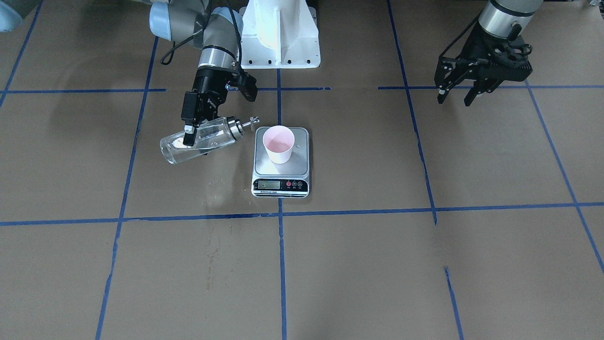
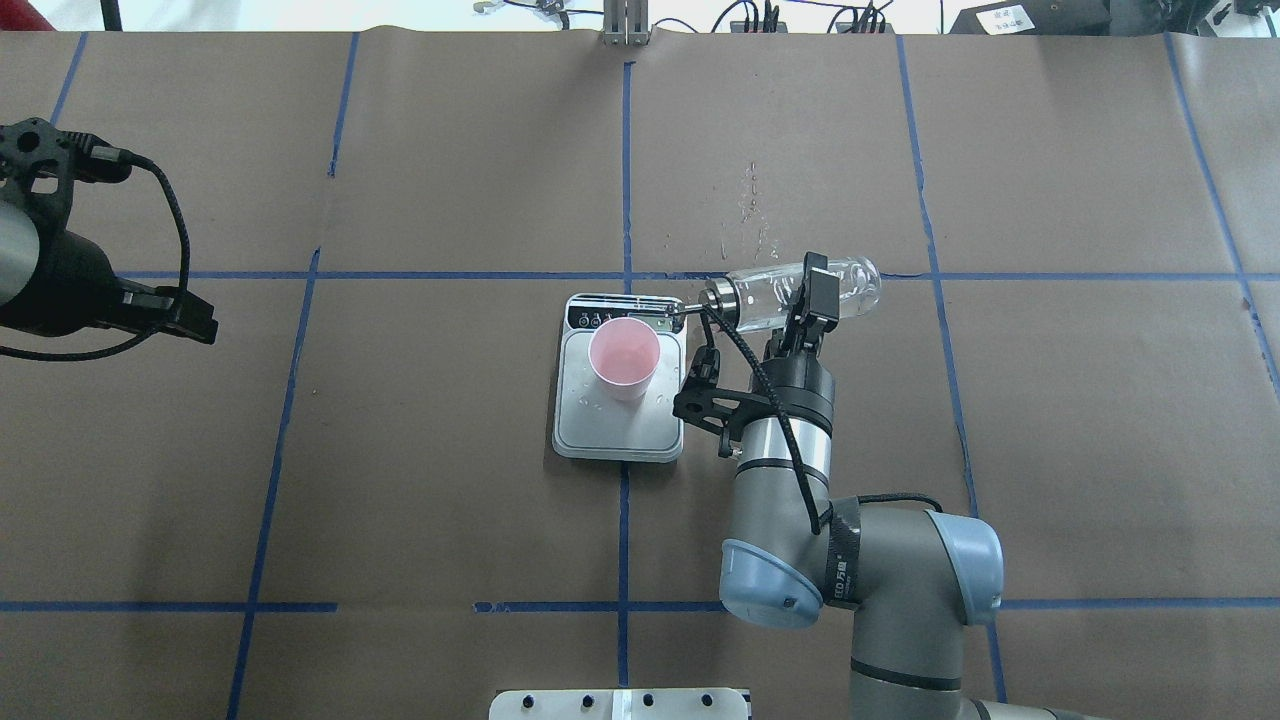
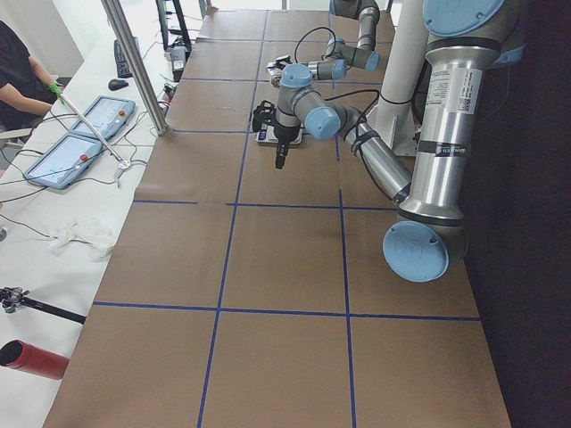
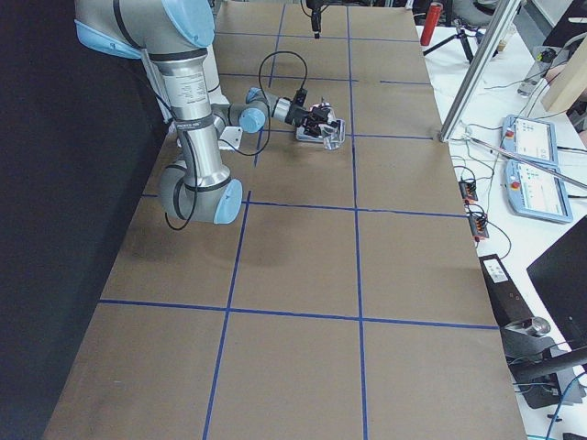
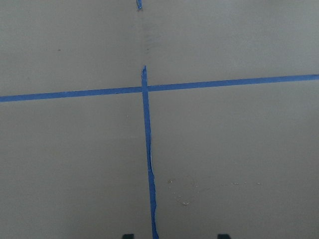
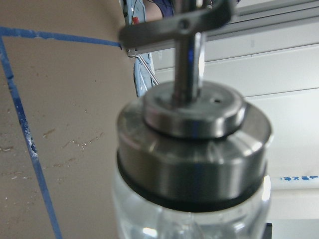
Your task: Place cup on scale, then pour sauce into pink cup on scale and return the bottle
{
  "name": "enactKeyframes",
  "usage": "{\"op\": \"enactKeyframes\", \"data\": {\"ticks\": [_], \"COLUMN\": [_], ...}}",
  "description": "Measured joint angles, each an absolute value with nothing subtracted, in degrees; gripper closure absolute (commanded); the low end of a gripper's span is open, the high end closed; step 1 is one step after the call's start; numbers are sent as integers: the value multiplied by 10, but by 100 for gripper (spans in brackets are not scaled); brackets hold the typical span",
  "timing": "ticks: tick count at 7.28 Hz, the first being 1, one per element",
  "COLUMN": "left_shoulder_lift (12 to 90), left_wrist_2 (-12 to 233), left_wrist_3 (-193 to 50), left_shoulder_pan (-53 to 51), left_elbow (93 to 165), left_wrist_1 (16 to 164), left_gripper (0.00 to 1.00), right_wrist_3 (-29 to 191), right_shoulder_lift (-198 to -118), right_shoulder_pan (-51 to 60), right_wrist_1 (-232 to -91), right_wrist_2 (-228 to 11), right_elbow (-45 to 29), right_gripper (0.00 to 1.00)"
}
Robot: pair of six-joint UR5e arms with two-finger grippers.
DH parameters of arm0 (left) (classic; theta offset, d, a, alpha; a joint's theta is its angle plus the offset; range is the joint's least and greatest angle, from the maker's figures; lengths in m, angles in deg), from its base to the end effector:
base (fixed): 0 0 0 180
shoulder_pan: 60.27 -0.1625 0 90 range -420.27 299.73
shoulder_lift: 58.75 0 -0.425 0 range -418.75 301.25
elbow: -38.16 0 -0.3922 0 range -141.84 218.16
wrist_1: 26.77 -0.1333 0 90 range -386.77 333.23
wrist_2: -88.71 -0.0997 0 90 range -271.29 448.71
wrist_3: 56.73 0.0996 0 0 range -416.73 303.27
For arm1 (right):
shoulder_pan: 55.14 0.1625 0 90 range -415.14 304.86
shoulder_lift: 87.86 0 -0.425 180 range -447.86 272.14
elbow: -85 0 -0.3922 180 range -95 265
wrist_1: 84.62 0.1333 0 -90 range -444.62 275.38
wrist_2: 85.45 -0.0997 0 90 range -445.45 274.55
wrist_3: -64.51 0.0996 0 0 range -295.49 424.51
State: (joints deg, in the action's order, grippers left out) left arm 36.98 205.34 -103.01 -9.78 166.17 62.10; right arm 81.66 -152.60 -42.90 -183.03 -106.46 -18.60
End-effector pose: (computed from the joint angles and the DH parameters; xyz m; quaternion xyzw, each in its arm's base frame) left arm 0.2239 -0.4109 0.3122 0.1130 0.3978 0.0300 0.9100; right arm -0.5294 -0.3464 0.2810 0.5489 0.2100 -0.2729 0.7616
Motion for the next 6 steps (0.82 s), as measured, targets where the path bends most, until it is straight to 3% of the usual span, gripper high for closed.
{"op": "enactKeyframes", "data": {"ticks": [6], "left_shoulder_lift": [359], "left_wrist_2": [2054], "left_wrist_3": [-988], "left_shoulder_pan": [-82], "left_elbow": [1662], "left_wrist_1": [621], "left_gripper": [32], "right_wrist_3": [639], "right_shoulder_lift": [-1499], "right_shoulder_pan": [-427], "right_wrist_1": [-1858], "right_wrist_2": [-1018], "right_elbow": [-165], "right_gripper": [100]}}
